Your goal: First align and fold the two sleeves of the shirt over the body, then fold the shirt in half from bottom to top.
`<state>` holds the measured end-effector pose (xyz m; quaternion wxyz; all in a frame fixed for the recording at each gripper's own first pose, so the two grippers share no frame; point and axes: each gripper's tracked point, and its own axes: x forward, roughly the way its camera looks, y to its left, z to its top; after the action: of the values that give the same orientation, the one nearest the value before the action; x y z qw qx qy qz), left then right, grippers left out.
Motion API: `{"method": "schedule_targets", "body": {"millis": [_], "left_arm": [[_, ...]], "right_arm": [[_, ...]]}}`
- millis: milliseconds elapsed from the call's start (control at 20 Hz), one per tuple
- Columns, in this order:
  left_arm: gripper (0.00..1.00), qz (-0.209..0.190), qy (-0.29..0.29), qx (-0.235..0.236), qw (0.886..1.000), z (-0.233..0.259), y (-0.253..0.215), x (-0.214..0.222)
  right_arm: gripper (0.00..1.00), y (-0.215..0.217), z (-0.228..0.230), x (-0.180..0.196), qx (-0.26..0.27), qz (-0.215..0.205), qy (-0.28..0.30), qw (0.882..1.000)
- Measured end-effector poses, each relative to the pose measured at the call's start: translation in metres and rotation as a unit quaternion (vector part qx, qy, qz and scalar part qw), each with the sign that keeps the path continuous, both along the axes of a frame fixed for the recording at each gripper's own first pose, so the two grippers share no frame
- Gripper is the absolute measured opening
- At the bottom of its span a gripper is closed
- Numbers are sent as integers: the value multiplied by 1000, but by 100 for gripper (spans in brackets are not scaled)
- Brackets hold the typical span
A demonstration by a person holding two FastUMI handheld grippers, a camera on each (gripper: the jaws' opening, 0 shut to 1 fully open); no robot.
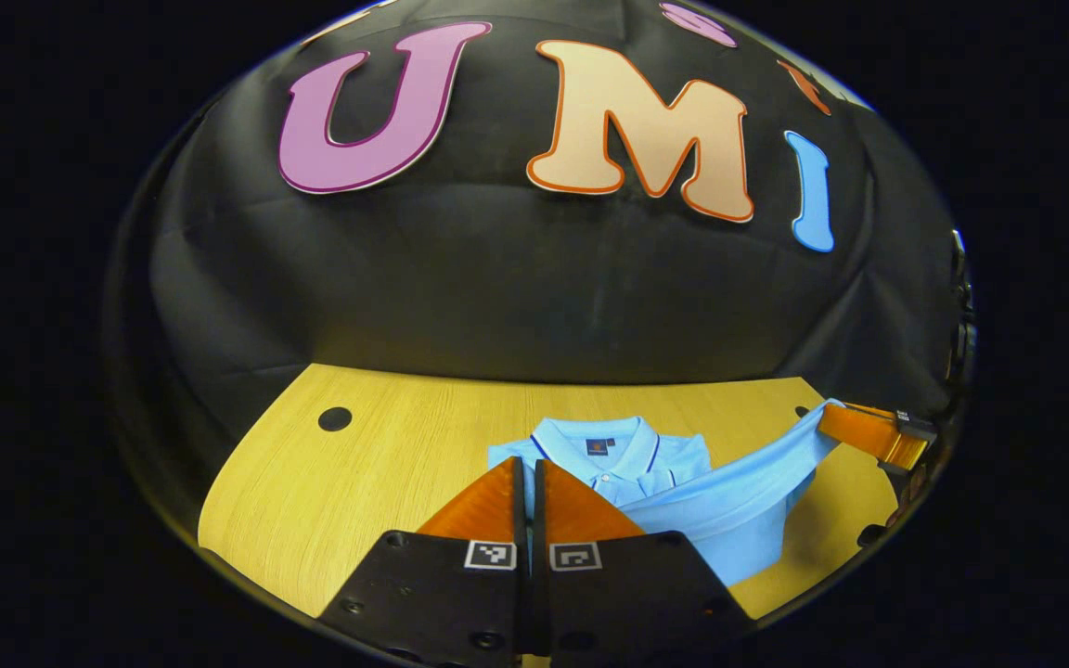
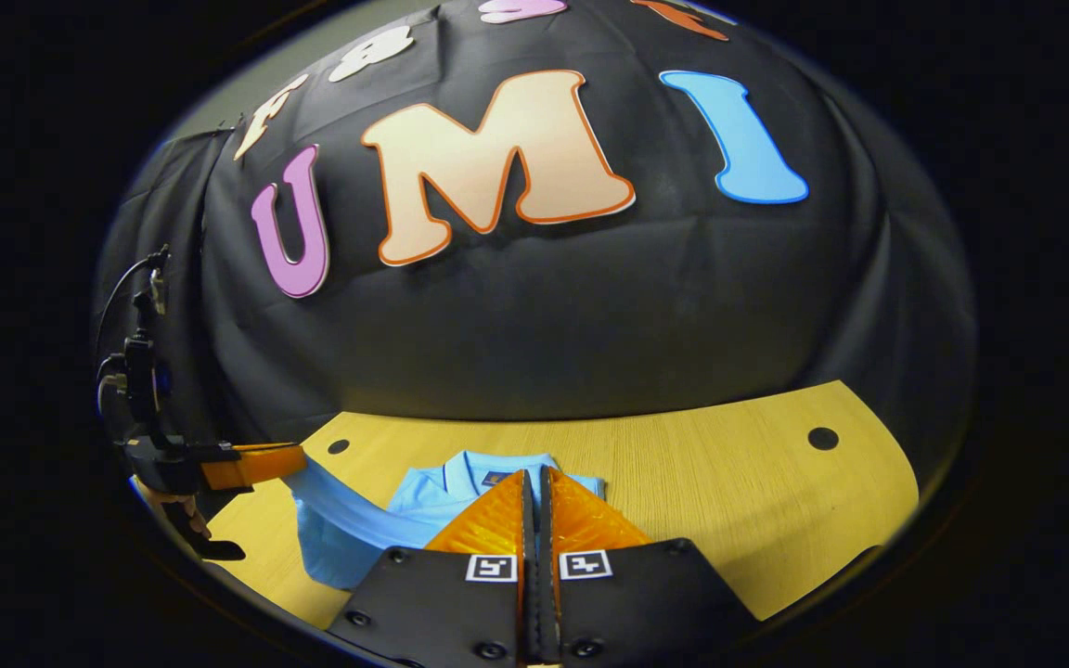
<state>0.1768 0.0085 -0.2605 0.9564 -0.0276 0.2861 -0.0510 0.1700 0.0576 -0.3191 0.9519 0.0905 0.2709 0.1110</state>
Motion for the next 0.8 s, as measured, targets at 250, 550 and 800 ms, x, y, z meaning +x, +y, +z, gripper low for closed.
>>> {"method": "schedule_targets", "body": {"millis": [250, 550, 800], "left_arm": [[0, 2, 5, 27, 1000, -38, 9, 44], [0, 18, 32, 40, 999, -81, 11, 57], [78, 44, -26, 21, 998, -17, 15, 48]], "right_arm": [[2, -6, -56, 35, -23, -9, 25, 999], [12, -9, -95, 38, -47, -16, 56, 997], [100, -10, -35, 20, -72, -10, -13, 997]]}}
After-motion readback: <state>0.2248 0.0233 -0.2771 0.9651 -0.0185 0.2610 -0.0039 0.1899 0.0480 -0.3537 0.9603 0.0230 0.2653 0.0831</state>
